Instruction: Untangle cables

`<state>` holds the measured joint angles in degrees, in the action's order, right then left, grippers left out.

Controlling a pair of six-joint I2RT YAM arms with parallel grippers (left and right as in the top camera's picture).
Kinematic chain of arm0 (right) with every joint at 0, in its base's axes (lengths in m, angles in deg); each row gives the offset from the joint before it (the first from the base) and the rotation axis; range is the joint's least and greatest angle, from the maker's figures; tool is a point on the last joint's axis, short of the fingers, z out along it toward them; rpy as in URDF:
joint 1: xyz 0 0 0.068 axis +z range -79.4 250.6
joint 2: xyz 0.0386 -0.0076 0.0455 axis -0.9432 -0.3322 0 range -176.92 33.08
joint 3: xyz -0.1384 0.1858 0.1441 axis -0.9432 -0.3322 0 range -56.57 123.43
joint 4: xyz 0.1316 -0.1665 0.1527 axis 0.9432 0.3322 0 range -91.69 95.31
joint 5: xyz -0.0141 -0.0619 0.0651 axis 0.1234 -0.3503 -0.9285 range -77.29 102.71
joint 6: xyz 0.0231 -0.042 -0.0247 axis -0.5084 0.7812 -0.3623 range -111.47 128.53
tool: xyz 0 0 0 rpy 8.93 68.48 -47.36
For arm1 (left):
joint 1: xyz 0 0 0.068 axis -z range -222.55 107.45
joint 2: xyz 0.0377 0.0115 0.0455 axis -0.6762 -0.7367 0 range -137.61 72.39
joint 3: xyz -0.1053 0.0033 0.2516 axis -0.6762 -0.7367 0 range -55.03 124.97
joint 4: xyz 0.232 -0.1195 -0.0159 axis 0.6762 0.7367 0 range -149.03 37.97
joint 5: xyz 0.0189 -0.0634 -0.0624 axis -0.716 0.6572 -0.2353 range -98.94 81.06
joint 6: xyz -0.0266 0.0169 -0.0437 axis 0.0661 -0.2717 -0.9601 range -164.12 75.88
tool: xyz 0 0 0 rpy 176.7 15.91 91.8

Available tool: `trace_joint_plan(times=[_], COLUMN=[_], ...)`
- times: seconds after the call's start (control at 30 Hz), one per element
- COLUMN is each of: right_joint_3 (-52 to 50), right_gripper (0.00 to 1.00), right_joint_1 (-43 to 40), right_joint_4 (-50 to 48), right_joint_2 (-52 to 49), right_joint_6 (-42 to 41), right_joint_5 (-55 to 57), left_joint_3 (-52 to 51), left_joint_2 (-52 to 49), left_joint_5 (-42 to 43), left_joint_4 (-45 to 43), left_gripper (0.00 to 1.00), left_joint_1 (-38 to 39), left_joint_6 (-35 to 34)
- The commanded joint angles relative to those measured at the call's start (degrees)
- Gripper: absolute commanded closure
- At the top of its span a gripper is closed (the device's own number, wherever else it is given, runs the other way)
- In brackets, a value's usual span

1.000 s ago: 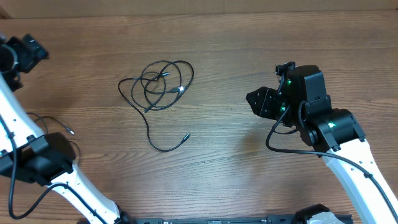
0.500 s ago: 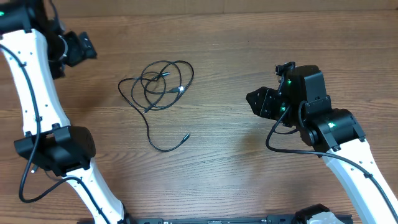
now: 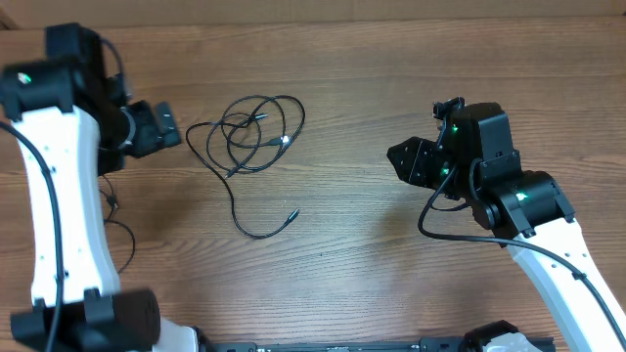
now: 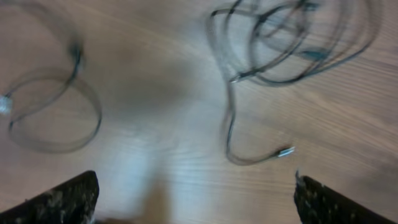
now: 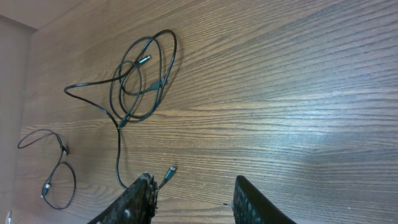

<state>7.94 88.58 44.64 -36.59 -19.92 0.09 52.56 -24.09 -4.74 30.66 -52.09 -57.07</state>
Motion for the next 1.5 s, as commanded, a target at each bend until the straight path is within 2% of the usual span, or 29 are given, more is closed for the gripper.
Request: trace_joint_plan(times=[0.0, 0.1, 0.27, 0.33, 0.37, 0.47, 0.67, 0.73, 0.83, 0.87, 0.97, 1.03, 1.1, 1.13, 1.17, 1.27, 1.47], right_joint_3=[1.1, 1.1, 1.1, 1.1, 1.1, 1.1, 1.1, 1.1, 1.1, 1.1, 1.1, 1.1, 1.1, 1.1, 1.1, 1.1, 1.1], right_gripper=[0.61, 0.61, 0.61, 0.61, 0.61, 0.61, 0.61, 0.61, 0.61, 0.61, 0.61, 0.61, 0.61, 0.61, 0.61, 0.61, 0.61], right_joint_1=[-0.3, -0.3, -0.3, -0.3, -0.3, -0.3, -0.3, -0.3, -0.3, -0.3, -0.3, -0.3, -0.3, -0.3, -0.3, -0.3, -0.3], right_joint_4=[-0.1, -0.1, 0.1, 0.1, 0.1, 0.2, 0.3, 0.5, 0.7, 0.8, 1.2, 1.7, 2.1, 2.3, 2.3, 2.3, 2.3], right_joint_2=[0.0, 0.0, 0.0, 0.0, 0.0, 0.0, 0.0, 0.0, 0.0, 0.0, 0.0, 0.0, 0.0, 0.0, 0.0, 0.0, 0.0], right_joint_6=[0.4, 0.4, 0.5, 0.5, 0.5, 0.5, 0.5, 0.5, 0.5, 0.5, 0.5, 0.5, 0.5, 0.5, 0.5, 0.5, 0.5], right_joint_5=[0.5, 0.5, 0.5, 0.5, 0.5, 0.5, 0.5, 0.5, 0.5, 0.5, 0.5, 0.5, 0.5, 0.5, 0.5, 0.5, 0.5], left_joint_3=[-6.5, -11.5, -17.9, -19.2, -19.4, -19.4, -19.4, -19.4, -19.4, -19.4, -19.4, -19.3, -19.1, -18.5, -18.1, -16.4, -10.4], left_joint_2=[4.6, 4.7, 2.1, 0.2, -0.9, -4.6, -11.5, -13.4, -16.3, -17.1, -18.5, -18.5, -18.2, -18.0, -17.9, -17.8, -17.1], left_joint_5=[0.1, 0.2, 0.0, 0.1, 0.1, 2.2, 4.0, 3.8, 2.3, 1.4, -2.6, -4.9, -6.0, -7.3, -7.5, -7.4, -6.5], left_joint_4=[-8.0, -18.2, -33.2, -36.5, -36.7, -34.1, -33.8, -36.0, -41.9, -43.9, -49.7, -52.3, -53.9, -54.4, -54.3, -54.0, -51.4], left_gripper=[0.00, 0.00, 0.00, 0.00, 0.05, 0.07, 0.02, 0.02, 0.04, 0.07, 0.28, 0.34, 0.47, 0.61, 0.67, 0.96, 0.96], left_joint_1=[5.7, 11.1, 15.1, 15.8, 15.9, 15.9, 16.1, 16.1, 16.0, 16.0, 15.8, 15.8, 15.8, 15.7, 15.6, 15.5, 15.7], left_joint_6=[1.4, -4.1, -6.3, -6.4, -7.8, -22.1, -48.1, -51.0, -51.0, -51.0, -50.9, -50.9, -50.7, -49.8, -49.1, -46.0, -41.1])
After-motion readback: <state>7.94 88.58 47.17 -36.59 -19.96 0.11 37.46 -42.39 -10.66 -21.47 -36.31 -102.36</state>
